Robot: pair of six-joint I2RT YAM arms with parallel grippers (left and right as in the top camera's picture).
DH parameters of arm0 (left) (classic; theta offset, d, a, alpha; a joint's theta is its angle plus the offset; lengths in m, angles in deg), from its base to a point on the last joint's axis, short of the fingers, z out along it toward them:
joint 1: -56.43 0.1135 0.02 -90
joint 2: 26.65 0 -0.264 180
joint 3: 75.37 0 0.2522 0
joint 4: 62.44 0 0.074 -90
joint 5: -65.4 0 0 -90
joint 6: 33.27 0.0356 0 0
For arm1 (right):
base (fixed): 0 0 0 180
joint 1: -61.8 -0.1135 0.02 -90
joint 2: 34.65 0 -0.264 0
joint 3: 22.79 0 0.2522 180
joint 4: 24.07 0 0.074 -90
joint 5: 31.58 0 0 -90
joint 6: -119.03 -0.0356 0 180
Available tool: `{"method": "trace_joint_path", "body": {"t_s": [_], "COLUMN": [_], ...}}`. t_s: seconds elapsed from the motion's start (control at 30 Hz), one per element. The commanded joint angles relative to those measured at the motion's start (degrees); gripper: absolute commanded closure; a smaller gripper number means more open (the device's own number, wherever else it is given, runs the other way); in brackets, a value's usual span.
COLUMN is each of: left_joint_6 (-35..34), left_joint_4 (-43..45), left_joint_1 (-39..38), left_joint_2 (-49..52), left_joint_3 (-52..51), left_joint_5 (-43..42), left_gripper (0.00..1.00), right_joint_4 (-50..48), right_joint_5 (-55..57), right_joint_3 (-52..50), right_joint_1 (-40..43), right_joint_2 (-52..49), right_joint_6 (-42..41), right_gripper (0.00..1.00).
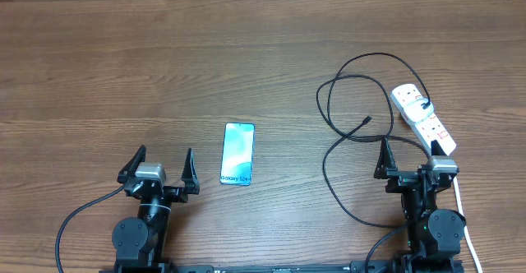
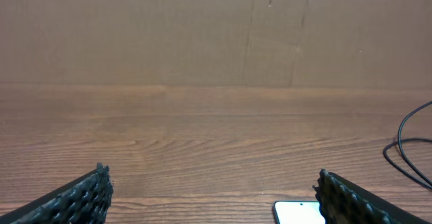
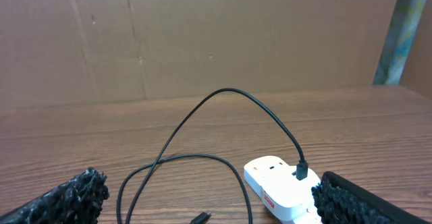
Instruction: Plug charger to phone and switch on socket
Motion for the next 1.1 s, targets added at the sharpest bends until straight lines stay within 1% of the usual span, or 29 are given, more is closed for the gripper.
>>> {"method": "trace_joint_path", "body": {"t_s": [0.0,0.57,0.67,0.77,0.83,0.97,1.07], "left_joint_6": [-0.39,-0.35,-0.44,-0.79,-0.79,-0.81,-0.76], "left_joint_4": [0.26,0.59,3.21,6.29,6.86,6.23,4.00], "left_joint_1": [0.31,0.31,0.31,0.31,0.31,0.31,0.31], "left_joint_2": [-0.28,-0.28,-0.28,-0.28,-0.28,-0.26,-0.02], "left_joint_3": [-0.20,-0.20,-0.20,-0.20,-0.17,0.94,4.00], "left_joint_5": [0.22,0.31,1.01,-3.48,-6.62,-11.04,-11.10], "left_gripper": [0.01,0.00,0.00,0.00,0.00,0.00,0.01], "right_joint_4": [-0.22,-0.22,-0.22,-0.22,-0.22,-0.22,-0.22], "right_joint_5": [0.52,0.52,0.50,0.52,0.52,0.52,0.52], "right_joint_3": [-0.57,-0.57,-0.57,-0.57,-0.57,-0.57,-0.57], "right_joint_1": [-0.17,-0.17,-0.17,-0.17,-0.17,-0.17,-0.17], "right_joint_2": [0.50,0.50,0.50,0.50,0.50,0.50,0.50], "right_joint_6": [0.26,0.26,0.26,0.26,0.26,0.26,0.26], "right_gripper": [0.00,0.00,0.00,0.00,0.00,0.00,0.00]}}
